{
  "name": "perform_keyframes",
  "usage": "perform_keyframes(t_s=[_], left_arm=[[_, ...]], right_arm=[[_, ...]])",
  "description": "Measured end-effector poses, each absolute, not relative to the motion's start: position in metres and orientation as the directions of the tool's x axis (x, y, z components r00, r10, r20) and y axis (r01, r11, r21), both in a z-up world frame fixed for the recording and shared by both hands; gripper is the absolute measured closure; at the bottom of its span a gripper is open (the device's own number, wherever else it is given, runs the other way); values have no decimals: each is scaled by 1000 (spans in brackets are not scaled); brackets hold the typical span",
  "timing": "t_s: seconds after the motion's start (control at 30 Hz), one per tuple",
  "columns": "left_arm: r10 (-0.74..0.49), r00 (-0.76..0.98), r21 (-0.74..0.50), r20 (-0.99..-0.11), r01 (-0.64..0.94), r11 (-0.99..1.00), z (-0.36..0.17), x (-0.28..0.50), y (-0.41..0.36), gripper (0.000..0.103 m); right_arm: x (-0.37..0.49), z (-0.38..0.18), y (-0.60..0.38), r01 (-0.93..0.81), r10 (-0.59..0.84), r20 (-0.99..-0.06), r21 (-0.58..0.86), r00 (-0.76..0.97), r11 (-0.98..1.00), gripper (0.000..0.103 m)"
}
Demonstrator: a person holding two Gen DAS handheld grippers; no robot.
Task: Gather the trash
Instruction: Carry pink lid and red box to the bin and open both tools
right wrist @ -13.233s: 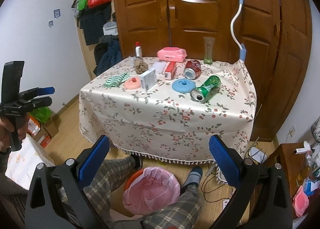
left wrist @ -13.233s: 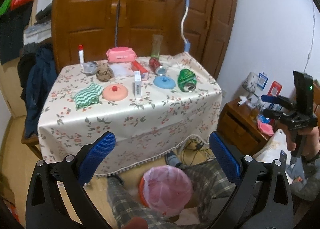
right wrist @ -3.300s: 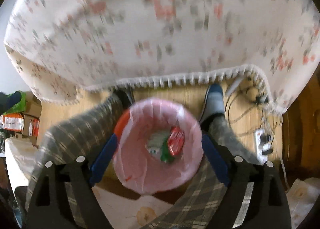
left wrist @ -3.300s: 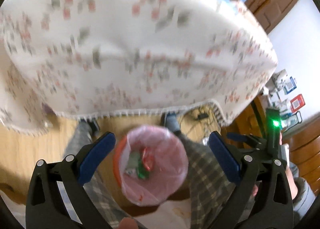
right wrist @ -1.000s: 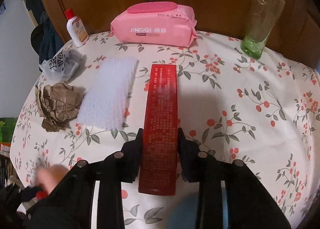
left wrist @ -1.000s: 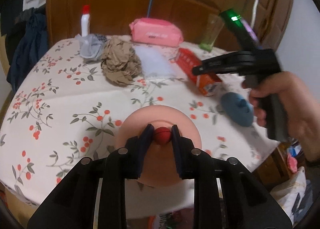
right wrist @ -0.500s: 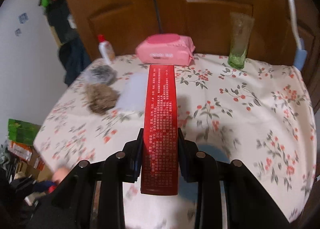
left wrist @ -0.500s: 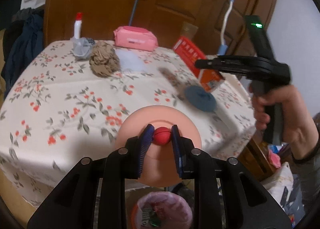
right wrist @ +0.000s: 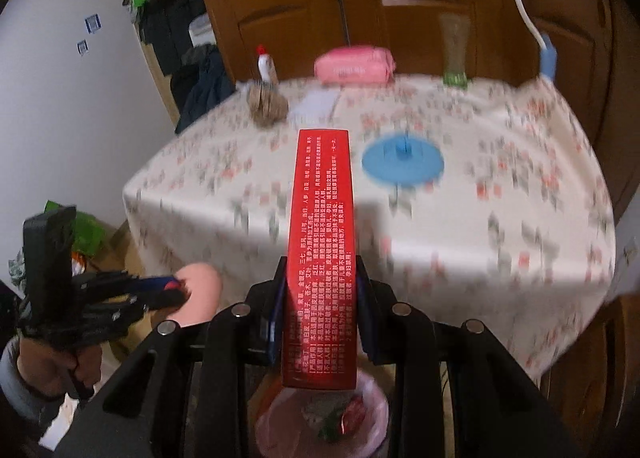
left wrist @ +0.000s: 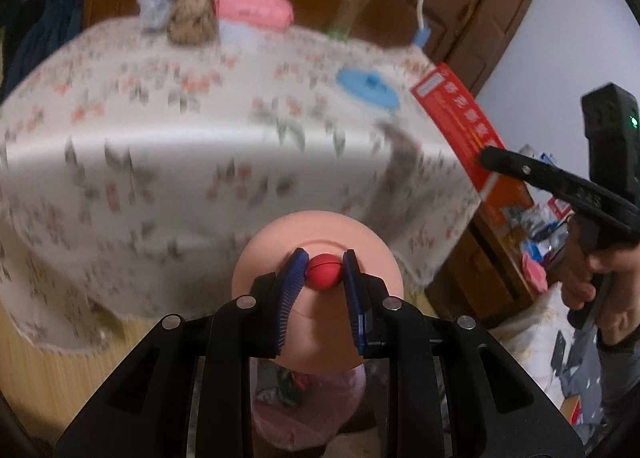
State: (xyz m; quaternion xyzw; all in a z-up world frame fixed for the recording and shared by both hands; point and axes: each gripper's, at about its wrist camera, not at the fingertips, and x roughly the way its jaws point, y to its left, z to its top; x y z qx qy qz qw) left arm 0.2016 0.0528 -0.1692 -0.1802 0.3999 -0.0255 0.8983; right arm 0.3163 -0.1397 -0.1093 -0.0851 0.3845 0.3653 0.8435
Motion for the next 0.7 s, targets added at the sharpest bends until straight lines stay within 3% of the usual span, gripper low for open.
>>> perform_keyframes(t_s=[0.3,0.7], left_arm=[[-216,575,-362,-789,-153,920,-237,183,38,79],[-257,342,-339,-904,-209,917,-367,182,14,79]], right_arm=[[287,-195,-163,-646,475,-818,174,325,743,74],[277,-306,-168,-577,361,-920,213,154,789,74]])
